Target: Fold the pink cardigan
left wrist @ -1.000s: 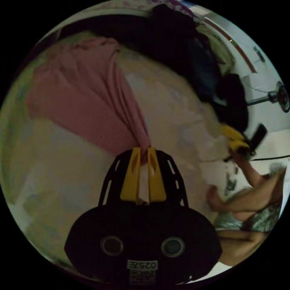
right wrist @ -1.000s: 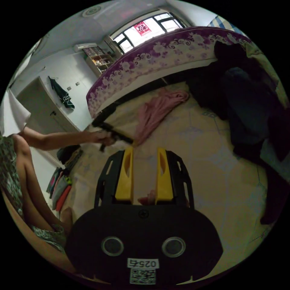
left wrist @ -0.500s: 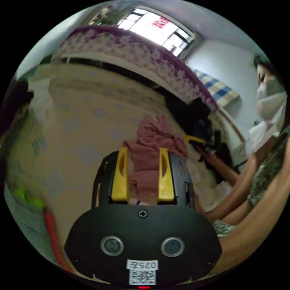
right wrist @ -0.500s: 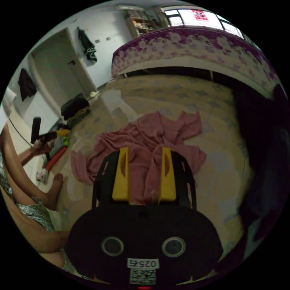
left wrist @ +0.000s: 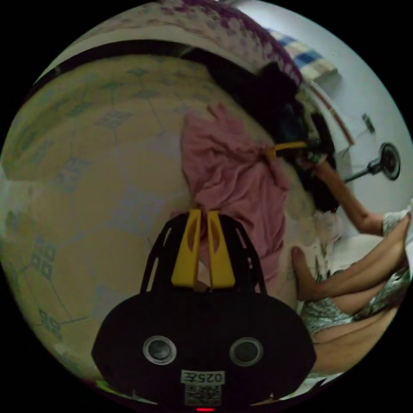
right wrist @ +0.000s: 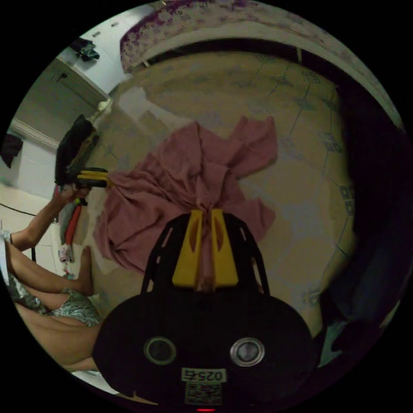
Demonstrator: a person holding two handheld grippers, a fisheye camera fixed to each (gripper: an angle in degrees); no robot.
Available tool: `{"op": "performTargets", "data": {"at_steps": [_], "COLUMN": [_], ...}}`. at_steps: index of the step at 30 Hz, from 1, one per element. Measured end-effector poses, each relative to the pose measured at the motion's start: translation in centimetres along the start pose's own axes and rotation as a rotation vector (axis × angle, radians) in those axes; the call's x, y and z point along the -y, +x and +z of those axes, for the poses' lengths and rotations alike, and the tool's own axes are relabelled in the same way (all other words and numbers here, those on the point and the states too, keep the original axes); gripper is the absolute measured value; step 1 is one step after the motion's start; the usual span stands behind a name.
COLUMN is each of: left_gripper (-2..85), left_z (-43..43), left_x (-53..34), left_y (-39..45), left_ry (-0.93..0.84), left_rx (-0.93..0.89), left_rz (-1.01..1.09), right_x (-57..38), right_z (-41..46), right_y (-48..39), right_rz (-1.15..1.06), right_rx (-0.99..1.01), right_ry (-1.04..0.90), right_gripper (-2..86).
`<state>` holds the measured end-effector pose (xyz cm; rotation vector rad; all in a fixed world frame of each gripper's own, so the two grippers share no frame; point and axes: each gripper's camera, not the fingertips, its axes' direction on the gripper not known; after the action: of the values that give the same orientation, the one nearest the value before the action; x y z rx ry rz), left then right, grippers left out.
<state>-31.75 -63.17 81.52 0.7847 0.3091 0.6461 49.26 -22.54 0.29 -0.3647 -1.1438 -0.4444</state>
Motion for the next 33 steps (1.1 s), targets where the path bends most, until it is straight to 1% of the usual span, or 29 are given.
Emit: {"op": "performTargets", "data": {"at_steps": [1,3,4,5,6,7,8,9,10,12,14,15,17,20,22,23,24,25,26,27,28,29,30,31,32,33], "left_gripper": [-1.5,-1.6,-1.6,-1.6,-1.6,-1.6,-1.6,-1.6,-1.6,-1.6,-1.5,-1.5,-1.5,-1.3,-1.0,-0.5,0.2,0.4,0.8,0.9,0.9,1.3,1.9,2.2,2.9,3.6], "left_z": [-1.5,-8.3,-10.0,-13.5,-17.3,-19.4,-23.8,-28.4,-30.6,-38.0,-41.4,-42.6,-42.6,-38.5,-34.1,-30.6,-26.8,-24.8,-20.9,-17.3,-15.8,-13.6,-12.5,-12.4,-12.8,-14.0], "left_x": [-0.2,-0.8,-0.6,0.0,1.0,1.5,2.3,2.6,2.4,0.5,-1.9,-3.8,-6.6,-12.1,-15.7,-18.4,-21.3,-22.8,-26.1,-29.0,-30.5,-33.0,-34.3,-34.5,-34.1,-32.8], "left_y": [-0.6,-3.5,-4.3,-5.5,-6.1,-6.1,-5.7,-4.7,-3.9,0.3,3.4,5.0,6.5,7.3,6.8,6.1,5.0,4.5,3.4,3.1,3.2,4.0,5.1,5.6,6.4,7.0], "left_ry": [0.047,0.232,0.262,0.302,0.347,0.371,0.433,0.521,0.574,0.731,0.772,0.77,0.71,0.584,0.484,0.418,0.368,0.349,0.336,0.298,0.299,0.299,0.271,0.268,0.267,0.282], "left_rx": [-0.026,-0.058,-0.05,0.0,0.087,0.135,0.21,0.235,0.237,0.278,0.284,0.246,0.181,0.157,0.127,0.062,-0.042,-0.104,-0.266,-0.386,-0.425,-0.462,-0.447,-0.442,-0.403,-0.319], "left_rz": [-0.027,-0.133,-0.146,-0.169,-0.163,-0.156,-0.153,-0.132,-0.112,0.012,0.092,0.136,0.161,0.143,0.128,0.087,0.02,-0.029,-0.147,-0.234,-0.294,-0.348,-0.396,-0.409,-0.395,-0.352], "right_x": [0.3,2.9,4.1,6.6,9.3,10.5,12.6,13.6,13.7,12.7,11.1,9.8,8.1,4.5,2.0,0.0,-2.3,-3.6,-6.5,-9.5,-11.1,-14.1,-16.4,-17.1,-17.7,-17.2], "right_z": [-1.5,-7.2,-8.4,-10.4,-12.2,-13.2,-15.8,-19.2,-20.9,-26.4,-29.0,-29.8,-29.8,-27.0,-24.0,-21.5,-18.9,-17.7,-15.4,-13.5,-12.6,-11.3,-10.6,-10.3,-10.1,-9.8], "right_y": [-0.2,-0.3,-0.3,0.0,0.0,0.0,0.0,-0.2,-0.3,-0.5,-0.5,-0.2,0.4,1.7,2.4,3.1,4.2,4.9,6.5,8.3,9.0,10.2,10.7,10.6,10.1,9.2], "right_rz": [-0.001,-0.014,-0.028,-0.042,-0.079,-0.092,-0.099,-0.085,-0.081,-0.086,-0.088,-0.097,-0.108,-0.094,-0.11,-0.09,-0.021,0.029,0.146,0.272,0.342,0.468,0.545,0.566,0.557,0.51], "right_rx": [0.002,0.054,0.081,0.136,0.194,0.213,0.213,0.201,0.206,0.249,0.275,0.33,0.415,0.477,0.451,0.402,0.356,0.346,0.372,0.425,0.453,0.514,0.548,0.547,0.523,0.483], "right_ry": [0.045,0.2,0.22,0.258,0.292,0.309,0.363,0.467,0.528,0.713,0.773,0.796,0.765,0.656,0.564,0.483,0.418,0.403,0.387,0.368,0.38,0.415,0.445,0.454,0.446,0.416], "right_gripper": [2.6,1.8,1.5,1.0,0.5,0.4,0.1,-0.1,-0.2,-0.4,-0.4,-0.3,-0.2,0.0,0.0,-0.2,-0.2,-0.2,-0.1,0.3,0.7,1.6,3.1,3.8,4.5,5.9]}}
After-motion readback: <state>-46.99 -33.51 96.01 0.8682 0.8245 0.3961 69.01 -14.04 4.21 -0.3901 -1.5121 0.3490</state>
